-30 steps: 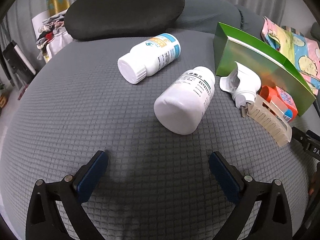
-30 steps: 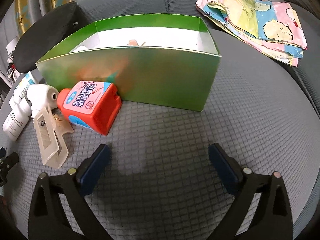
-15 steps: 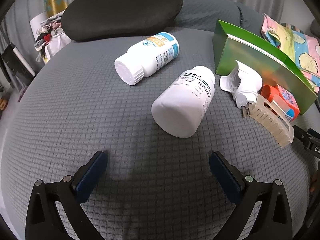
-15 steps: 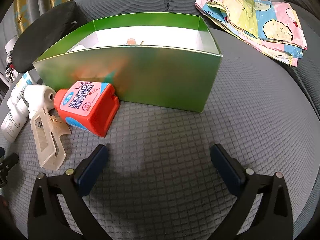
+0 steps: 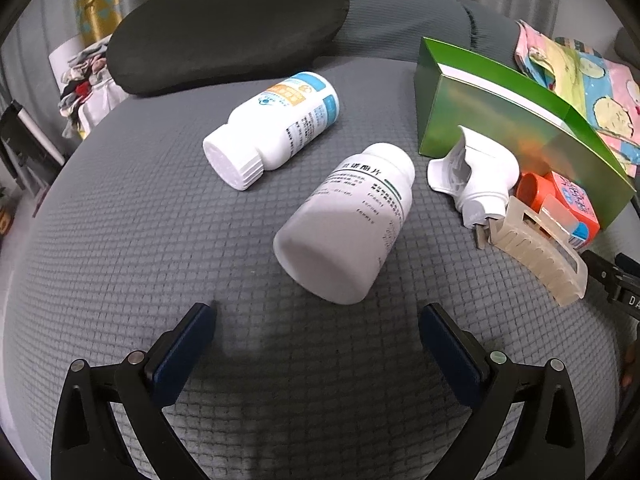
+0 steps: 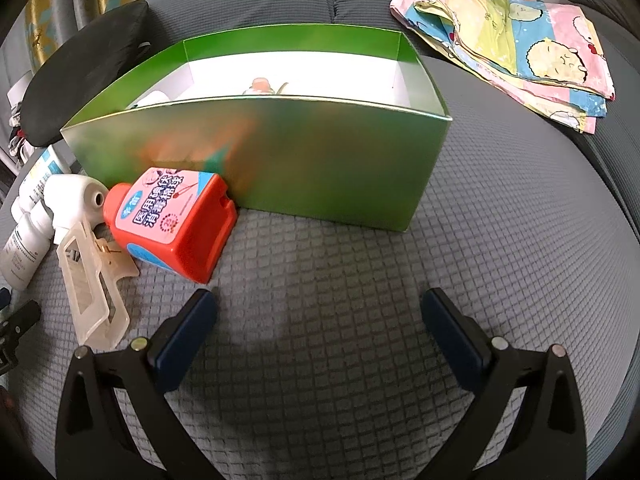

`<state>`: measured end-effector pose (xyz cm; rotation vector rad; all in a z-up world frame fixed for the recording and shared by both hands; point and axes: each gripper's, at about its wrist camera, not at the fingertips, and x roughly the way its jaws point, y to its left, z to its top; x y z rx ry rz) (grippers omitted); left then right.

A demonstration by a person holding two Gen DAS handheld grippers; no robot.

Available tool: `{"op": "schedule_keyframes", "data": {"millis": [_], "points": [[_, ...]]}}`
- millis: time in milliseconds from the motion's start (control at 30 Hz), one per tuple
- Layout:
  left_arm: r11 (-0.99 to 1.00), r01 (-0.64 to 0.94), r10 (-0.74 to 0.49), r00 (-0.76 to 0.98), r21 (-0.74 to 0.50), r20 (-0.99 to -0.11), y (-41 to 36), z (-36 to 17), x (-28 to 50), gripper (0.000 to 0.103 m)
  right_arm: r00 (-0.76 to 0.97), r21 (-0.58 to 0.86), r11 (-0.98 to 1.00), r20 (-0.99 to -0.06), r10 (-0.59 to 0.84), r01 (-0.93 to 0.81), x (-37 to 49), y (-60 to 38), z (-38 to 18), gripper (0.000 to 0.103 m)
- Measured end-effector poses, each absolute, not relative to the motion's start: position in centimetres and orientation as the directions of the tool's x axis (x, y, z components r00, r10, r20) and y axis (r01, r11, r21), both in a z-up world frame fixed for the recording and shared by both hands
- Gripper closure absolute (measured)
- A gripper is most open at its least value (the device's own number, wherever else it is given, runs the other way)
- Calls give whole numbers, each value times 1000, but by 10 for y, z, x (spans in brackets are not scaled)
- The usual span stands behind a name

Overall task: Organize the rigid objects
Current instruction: 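Move the right gripper toward the clear plastic clip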

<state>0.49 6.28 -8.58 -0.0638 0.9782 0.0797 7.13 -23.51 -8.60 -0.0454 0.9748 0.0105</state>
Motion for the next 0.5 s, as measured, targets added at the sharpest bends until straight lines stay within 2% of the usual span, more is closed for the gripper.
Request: {"op": "schedule_keyframes", "data": {"millis": [133, 500], "points": [[997, -66, 14, 568, -29, -823, 59, -82, 3, 1, 570, -20, 999, -822, 5, -37, 68, -235, -82, 1], [990, 76, -138, 567, -115, -812, 38, -67, -8, 1, 531, 171, 965, -808, 253, -199, 48, -211, -58, 2]]}}
